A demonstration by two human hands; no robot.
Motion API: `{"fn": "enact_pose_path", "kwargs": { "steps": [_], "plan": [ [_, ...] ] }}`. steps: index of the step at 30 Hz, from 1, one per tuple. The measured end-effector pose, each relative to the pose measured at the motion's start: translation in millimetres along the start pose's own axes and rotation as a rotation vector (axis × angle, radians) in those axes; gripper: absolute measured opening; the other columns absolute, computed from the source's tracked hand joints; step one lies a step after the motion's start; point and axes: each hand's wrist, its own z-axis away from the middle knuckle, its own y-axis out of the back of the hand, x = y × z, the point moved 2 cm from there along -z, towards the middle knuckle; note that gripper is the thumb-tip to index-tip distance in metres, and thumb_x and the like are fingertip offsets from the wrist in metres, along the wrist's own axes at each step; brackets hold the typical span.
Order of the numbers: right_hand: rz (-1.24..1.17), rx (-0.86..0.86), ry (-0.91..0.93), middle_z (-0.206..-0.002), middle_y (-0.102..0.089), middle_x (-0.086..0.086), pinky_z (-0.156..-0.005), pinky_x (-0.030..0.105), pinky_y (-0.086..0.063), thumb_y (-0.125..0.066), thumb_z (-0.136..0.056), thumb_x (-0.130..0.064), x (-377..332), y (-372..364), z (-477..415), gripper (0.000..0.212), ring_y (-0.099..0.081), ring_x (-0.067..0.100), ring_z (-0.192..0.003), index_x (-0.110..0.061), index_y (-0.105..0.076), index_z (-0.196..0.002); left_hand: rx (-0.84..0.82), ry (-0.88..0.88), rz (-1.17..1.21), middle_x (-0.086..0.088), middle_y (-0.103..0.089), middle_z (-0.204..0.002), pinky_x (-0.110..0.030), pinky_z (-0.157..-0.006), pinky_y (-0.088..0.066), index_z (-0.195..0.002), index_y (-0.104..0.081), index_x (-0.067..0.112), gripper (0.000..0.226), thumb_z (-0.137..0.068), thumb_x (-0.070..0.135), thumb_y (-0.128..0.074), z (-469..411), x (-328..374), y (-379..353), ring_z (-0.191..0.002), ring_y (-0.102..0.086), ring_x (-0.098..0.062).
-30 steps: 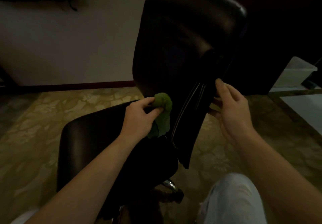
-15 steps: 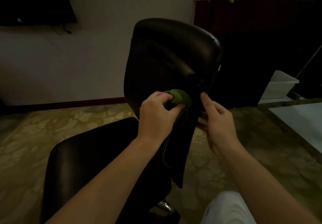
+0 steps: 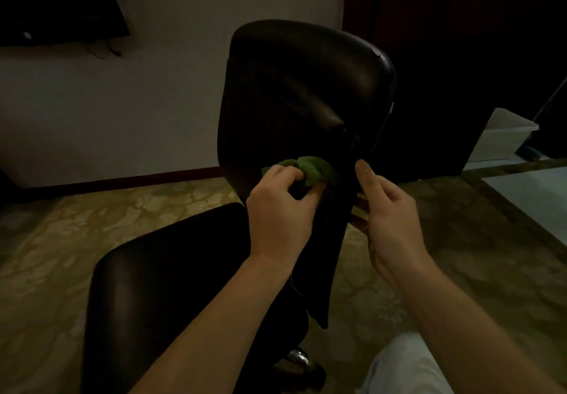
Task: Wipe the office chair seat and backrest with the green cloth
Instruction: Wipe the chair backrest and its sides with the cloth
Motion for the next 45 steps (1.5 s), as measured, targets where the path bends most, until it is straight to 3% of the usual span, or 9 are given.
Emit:
{"fn": "enact_pose_path", "kwargs": {
  "steps": [8, 16, 22, 26, 30, 39, 45],
  "plan": [
    [0.016, -0.006, 0.008, -0.095, -0.074, 0.003, -0.085, 0.043, -0.058, -0.062, -0.087, -0.054, -0.4, 0.1, 2.1, 0.035, -0.071, 0.019, -0.093, -0.021, -0.076, -0.089, -0.041, 0.006, 0.015, 0.013, -0.061, -0.087, -0.012, -0.07, -0.048, -0.089, -0.073, 0.016, 0.013, -0.081, 0.022, -0.082, 4.1, -5.1, 2.8, -0.081, -0.059, -0.002],
    [-0.004, -0.021, -0.066, -0.096, -0.076, -0.001, -0.076, 0.033, -0.057, -0.062, -0.089, -0.049, -4.0, 0.8, 2.0, 0.033, -0.072, 0.014, -0.092, -0.019, -0.075, -0.093, -0.088, 0.121, -0.012, 0.01, -0.061, -0.088, -0.01, -0.069, -0.043, -0.09, -0.071, 0.018, 0.012, -0.083, 0.023, -0.08, 19.3, -20.7, 7.4, -0.082, -0.058, -0.003],
    [0.004, 0.009, -0.199, -0.096, -0.076, 0.002, -0.077, 0.039, -0.059, -0.064, -0.082, -0.061, -1.5, -1.4, 4.8, 0.056, -0.073, 0.017, -0.087, -0.012, -0.068, -0.109, -0.065, 0.061, 0.047, 0.009, -0.069, -0.09, -0.017, -0.074, -0.051, -0.098, -0.076, 0.02, 0.017, -0.085, 0.029, -0.079, -0.2, -3.9, 19.9, -0.086, -0.064, -0.003],
    [0.005, 0.033, -0.211, -0.091, -0.076, -0.003, -0.076, 0.038, -0.056, -0.065, -0.081, -0.062, -0.9, -2.5, 6.4, 0.056, -0.073, 0.014, -0.085, -0.013, -0.066, -0.109, -0.044, 0.01, -0.001, 0.011, -0.067, -0.091, -0.009, -0.072, -0.047, -0.098, -0.075, 0.02, 0.018, -0.082, 0.028, -0.081, -11.4, 9.7, 15.1, -0.085, -0.062, -0.002],
    [0.006, 0.047, -0.205, -0.092, -0.075, 0.0, -0.082, 0.043, -0.057, -0.065, -0.081, -0.061, -0.4, -3.1, 6.8, 0.061, -0.073, 0.015, -0.084, -0.008, -0.064, -0.112, -0.02, -0.006, -0.024, 0.011, -0.063, -0.091, -0.007, -0.073, -0.046, -0.097, -0.074, 0.02, 0.019, -0.081, 0.024, -0.082, -7.7, 9.4, 8.3, -0.084, -0.06, -0.003],
    [0.009, 0.071, -0.168, -0.098, -0.074, 0.006, -0.08, 0.039, -0.059, -0.066, -0.084, -0.055, 9.3, -0.4, 10.0, 0.059, -0.072, 0.019, -0.091, -0.002, -0.062, -0.108, 0.0, 0.038, -0.048, 0.009, -0.058, -0.088, -0.003, -0.071, -0.041, -0.093, -0.07, 0.016, 0.013, -0.083, 0.019, -0.079, 14.0, -7.7, 2.3, -0.078, -0.054, 0.002],
    [0.02, 0.049, -0.155, -0.1, -0.073, 0.008, -0.07, 0.032, -0.056, -0.065, -0.087, -0.051, 10.5, 1.0, 9.5, 0.05, -0.072, 0.02, -0.092, -0.004, -0.062, -0.104, -0.151, 0.002, -0.147, 0.011, -0.055, -0.089, -0.006, -0.065, -0.039, -0.091, -0.067, 0.019, 0.014, -0.083, 0.02, -0.078, 11.7, -17.4, 12.4, -0.077, -0.052, -0.003]
  ]
}}
